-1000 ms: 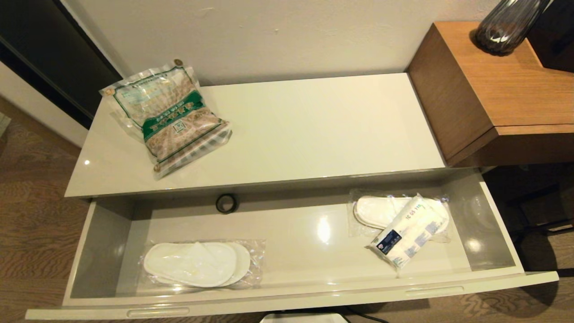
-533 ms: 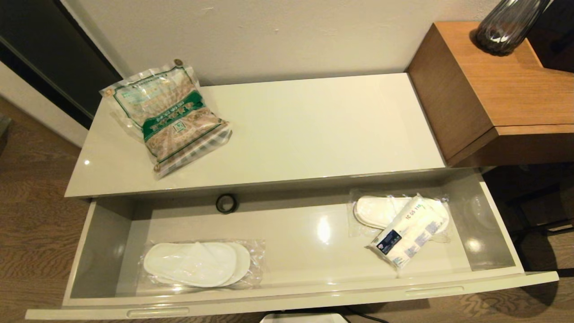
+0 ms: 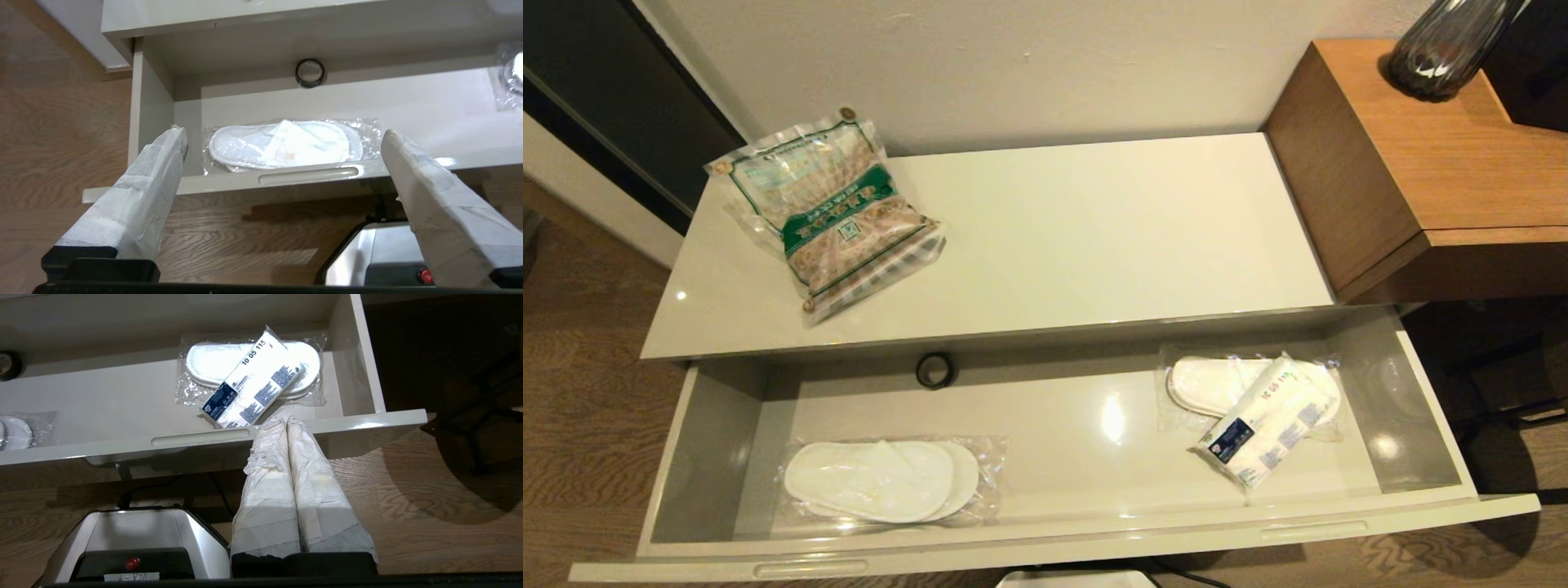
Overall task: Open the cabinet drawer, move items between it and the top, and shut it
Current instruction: Open the drawer
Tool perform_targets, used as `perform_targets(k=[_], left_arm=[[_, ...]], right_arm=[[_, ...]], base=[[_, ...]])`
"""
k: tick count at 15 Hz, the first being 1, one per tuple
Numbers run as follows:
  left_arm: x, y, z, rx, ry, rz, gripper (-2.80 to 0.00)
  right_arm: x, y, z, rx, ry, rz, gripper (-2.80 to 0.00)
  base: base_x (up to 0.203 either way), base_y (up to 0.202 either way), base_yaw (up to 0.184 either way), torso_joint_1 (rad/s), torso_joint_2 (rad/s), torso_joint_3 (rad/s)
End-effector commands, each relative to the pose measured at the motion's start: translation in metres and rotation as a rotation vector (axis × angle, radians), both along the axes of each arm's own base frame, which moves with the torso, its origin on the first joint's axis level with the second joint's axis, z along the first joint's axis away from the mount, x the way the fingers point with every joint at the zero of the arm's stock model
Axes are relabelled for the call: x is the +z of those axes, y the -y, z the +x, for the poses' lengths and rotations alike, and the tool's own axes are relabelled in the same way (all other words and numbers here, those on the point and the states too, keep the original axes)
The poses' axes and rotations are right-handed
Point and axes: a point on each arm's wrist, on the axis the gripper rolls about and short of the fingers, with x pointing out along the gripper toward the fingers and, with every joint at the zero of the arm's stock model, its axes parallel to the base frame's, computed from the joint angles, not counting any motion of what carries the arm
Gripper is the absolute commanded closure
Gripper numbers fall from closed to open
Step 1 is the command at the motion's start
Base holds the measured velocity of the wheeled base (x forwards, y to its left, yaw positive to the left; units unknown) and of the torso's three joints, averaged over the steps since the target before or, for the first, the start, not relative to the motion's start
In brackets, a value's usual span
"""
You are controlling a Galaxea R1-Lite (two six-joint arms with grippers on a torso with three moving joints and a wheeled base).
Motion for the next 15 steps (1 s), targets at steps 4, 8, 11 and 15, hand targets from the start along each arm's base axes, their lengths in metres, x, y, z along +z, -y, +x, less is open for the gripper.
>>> perform_targets(k=[4, 8, 11, 15], left_arm=[[-0.006, 0.000, 0.001, 0.004, -0.050, -0.066, -2.80], [-0.006, 0.000, 0.001, 0.010, -0.049, -0.036, -2.80], [-0.006, 0.000, 0.001, 0.010, -0.045, -0.038, -2.80], [0.044, 0.000, -0.019, 0.009, -0.048, -0.036, -2.80]], right_arm=[[0.000, 0.000, 0.000, 0.000, -0.001, -0.001, 0.00], [0.000, 0.000, 0.000, 0.000, 0.000, -0.001, 0.00], [0.000, 0.000, 0.000, 0.000, -0.001, -0.001, 0.00], [0.000, 0.000, 0.000, 0.000, -0.001, -0.001, 0.00]], base=[[0.000, 0.000, 0.000, 0.000, 0.00, 0.000], [0.000, 0.000, 0.000, 0.000, 0.00, 0.000], [0.000, 0.000, 0.000, 0.000, 0.00, 0.000], [0.000, 0.000, 0.000, 0.000, 0.00, 0.000]])
